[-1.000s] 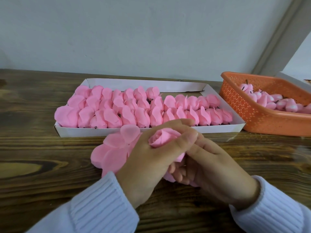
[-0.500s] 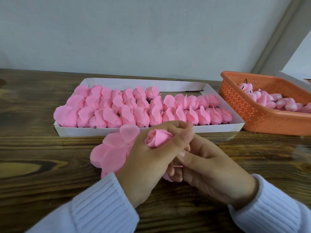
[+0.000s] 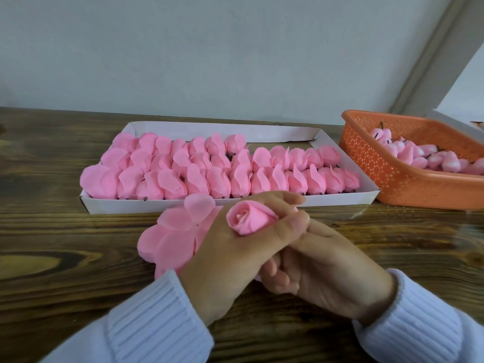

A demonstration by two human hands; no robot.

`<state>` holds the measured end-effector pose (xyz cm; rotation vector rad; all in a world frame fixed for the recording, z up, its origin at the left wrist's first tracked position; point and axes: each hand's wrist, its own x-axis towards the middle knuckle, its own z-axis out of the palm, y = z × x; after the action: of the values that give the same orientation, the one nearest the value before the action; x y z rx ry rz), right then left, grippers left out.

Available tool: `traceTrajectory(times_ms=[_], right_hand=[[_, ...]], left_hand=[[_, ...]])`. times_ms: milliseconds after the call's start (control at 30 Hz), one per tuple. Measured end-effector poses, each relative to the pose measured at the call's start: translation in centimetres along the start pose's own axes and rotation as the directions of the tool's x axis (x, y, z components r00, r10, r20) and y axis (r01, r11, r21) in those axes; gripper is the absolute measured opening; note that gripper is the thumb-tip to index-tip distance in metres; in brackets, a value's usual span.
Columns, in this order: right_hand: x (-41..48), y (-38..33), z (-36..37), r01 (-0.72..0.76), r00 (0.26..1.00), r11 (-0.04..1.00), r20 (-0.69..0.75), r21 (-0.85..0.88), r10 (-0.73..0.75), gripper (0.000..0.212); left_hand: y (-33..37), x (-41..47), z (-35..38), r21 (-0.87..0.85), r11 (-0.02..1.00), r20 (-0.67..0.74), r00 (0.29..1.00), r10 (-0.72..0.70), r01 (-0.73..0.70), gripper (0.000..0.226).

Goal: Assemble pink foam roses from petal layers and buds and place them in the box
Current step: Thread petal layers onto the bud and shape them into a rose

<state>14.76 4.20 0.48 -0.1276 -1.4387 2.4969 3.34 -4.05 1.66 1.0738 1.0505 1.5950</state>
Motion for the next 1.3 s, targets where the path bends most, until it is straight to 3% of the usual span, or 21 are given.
traceTrajectory(times_ms=[67, 233, 400, 533, 667, 767, 933, 1067, 1133, 1233, 1300], right_hand=[[0.0, 0.0, 0.0, -0.004, 1.000, 1.000, 0.003, 0.001, 0.004, 0.046], [-0.1, 0.2, 0.2, 0.058, 0.998, 0.998, 0.014, 0.021, -0.058, 0.022], [0.1, 0.4, 0.3, 0.009, 1.000, 0.999, 0.000, 0.053, -0.009, 0.035], [0.1, 0.4, 0.3, 0.002, 1.000, 1.000, 0.004, 0.023, -0.002, 0.028], [0.2, 0.1, 0.4, 0.028, 0.999, 0.998, 0.023, 0.058, -0.030, 0.018], [0.1, 0.2, 0.3, 0.006, 1.000, 0.995, -0.017, 0.095, -0.005, 0.035], [0.3, 0.3, 0.8, -0.033, 0.996, 0.999, -0.079, -0.027, 0.031, 0.033], [0.3, 0.2, 1.2, -0.040, 0.992, 0.999, -0.115, 0.018, 0.042, 0.027], [0.1, -0.2, 1.3, -0.027, 0.987, 1.000, -0.157, -0.012, 0.025, 0.023], [0.0, -1.3, 1.2, -0.034, 0.964, 0.979, -0.265, -0.200, -0.020, 0.024], [0.2, -2.4, 1.2, -0.035, 0.942, 0.889, -0.313, -0.456, -0.123, 0.011]], left_hand=[[0.1, 0.0, 0.2, 0.012, 1.000, -0.014, 1.000, 0.012, -0.012, 0.020], [0.4, 0.2, 0.4, 0.022, 0.998, -0.112, 0.992, 0.060, -0.058, 0.021], [0.1, 0.3, 0.1, 0.094, 0.992, -0.042, 0.995, 0.087, -0.083, 0.020], [0.2, 0.4, 0.2, 0.180, 0.976, -0.014, 0.992, 0.124, -0.119, 0.025], [0.4, 0.3, 0.2, 0.111, 0.989, -0.096, 0.990, 0.103, -0.093, 0.026], [0.4, 0.3, 0.2, 0.133, 0.986, -0.060, 0.992, 0.112, -0.103, 0.021], [0.3, 0.4, 0.1, 0.244, 0.952, 0.021, 0.982, 0.185, -0.185, 0.023], [0.2, 0.5, -0.1, 0.232, 0.960, -0.115, 0.976, 0.184, -0.153, 0.034], [0.5, 0.8, -0.5, 0.097, 0.978, -0.204, 0.958, 0.203, -0.186, 0.036], [1.2, 1.5, -1.7, -0.009, 0.965, -0.398, 0.886, 0.238, -0.263, 0.042], [1.5, 2.0, -2.4, -0.116, 0.953, -0.536, 0.825, 0.179, -0.281, 0.049]])
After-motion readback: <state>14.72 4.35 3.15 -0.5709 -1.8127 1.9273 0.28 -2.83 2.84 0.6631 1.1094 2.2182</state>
